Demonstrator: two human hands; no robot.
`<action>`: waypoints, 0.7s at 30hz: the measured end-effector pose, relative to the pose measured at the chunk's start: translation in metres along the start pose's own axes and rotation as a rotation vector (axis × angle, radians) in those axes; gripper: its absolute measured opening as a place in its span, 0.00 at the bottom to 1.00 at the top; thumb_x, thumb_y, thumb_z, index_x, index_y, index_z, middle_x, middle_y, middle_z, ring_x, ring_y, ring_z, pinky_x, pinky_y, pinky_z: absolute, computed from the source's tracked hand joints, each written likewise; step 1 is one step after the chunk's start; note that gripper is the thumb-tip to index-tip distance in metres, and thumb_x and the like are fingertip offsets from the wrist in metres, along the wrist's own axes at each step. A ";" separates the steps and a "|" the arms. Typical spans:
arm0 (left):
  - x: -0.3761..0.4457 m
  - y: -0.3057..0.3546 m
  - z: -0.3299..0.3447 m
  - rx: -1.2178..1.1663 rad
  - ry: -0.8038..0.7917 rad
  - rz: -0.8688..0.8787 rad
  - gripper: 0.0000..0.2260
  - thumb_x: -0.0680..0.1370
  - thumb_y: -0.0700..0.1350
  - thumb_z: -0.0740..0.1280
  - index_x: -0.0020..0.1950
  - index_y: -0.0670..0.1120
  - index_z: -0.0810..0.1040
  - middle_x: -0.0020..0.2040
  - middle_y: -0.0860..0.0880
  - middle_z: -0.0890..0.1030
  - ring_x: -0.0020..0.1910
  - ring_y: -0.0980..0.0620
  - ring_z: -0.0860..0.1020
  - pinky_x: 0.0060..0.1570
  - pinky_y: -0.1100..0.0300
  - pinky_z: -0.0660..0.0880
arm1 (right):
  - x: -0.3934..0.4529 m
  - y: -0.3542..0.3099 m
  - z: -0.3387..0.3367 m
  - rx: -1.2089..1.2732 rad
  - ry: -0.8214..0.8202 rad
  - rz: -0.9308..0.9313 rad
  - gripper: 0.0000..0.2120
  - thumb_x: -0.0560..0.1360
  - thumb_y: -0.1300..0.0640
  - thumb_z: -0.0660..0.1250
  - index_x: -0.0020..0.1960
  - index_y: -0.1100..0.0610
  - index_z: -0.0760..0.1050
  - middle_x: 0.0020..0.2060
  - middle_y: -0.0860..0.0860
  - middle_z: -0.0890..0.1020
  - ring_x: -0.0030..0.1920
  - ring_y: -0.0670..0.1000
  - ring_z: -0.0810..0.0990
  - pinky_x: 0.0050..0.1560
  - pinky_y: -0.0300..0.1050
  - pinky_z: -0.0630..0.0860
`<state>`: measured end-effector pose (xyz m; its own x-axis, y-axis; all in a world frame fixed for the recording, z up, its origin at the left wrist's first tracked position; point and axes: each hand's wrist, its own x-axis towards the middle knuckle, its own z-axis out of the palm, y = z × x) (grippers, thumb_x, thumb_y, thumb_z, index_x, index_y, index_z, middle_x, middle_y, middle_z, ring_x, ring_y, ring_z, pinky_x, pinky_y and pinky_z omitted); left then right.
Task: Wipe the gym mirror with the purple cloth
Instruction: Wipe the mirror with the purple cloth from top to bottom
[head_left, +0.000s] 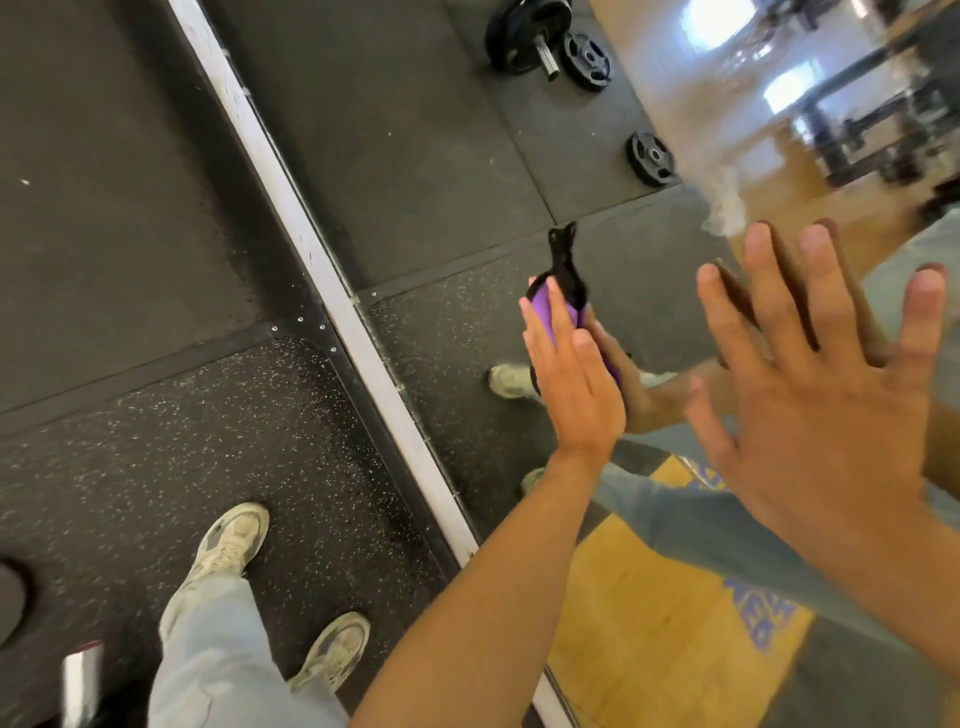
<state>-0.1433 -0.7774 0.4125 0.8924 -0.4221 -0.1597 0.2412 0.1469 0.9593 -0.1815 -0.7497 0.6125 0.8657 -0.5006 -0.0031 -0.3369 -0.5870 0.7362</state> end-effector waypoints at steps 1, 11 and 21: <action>0.003 -0.012 -0.004 -0.009 0.034 -0.105 0.22 0.88 0.56 0.45 0.83 0.67 0.47 0.86 0.56 0.52 0.85 0.52 0.50 0.82 0.42 0.55 | 0.001 -0.002 -0.001 0.001 -0.005 -0.006 0.36 0.80 0.44 0.52 0.85 0.53 0.47 0.85 0.52 0.42 0.84 0.56 0.39 0.75 0.63 0.24; -0.011 -0.006 -0.016 0.057 -0.114 -0.057 0.24 0.88 0.56 0.45 0.80 0.71 0.36 0.86 0.59 0.40 0.85 0.54 0.43 0.83 0.41 0.52 | 0.011 -0.046 0.028 0.074 -0.050 -0.046 0.37 0.80 0.46 0.51 0.84 0.62 0.50 0.85 0.56 0.48 0.84 0.58 0.44 0.77 0.60 0.26; 0.022 -0.066 -0.034 0.027 -0.134 -0.056 0.26 0.90 0.51 0.49 0.81 0.73 0.40 0.83 0.66 0.37 0.84 0.59 0.41 0.83 0.40 0.51 | 0.011 -0.115 0.094 0.236 0.008 -0.080 0.39 0.80 0.54 0.54 0.84 0.54 0.36 0.84 0.57 0.52 0.84 0.60 0.47 0.80 0.60 0.33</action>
<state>-0.1267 -0.7654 0.3375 0.8186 -0.5447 -0.1820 0.2767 0.0963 0.9561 -0.1680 -0.7472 0.4639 0.8955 -0.4422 -0.0491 -0.3434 -0.7571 0.5557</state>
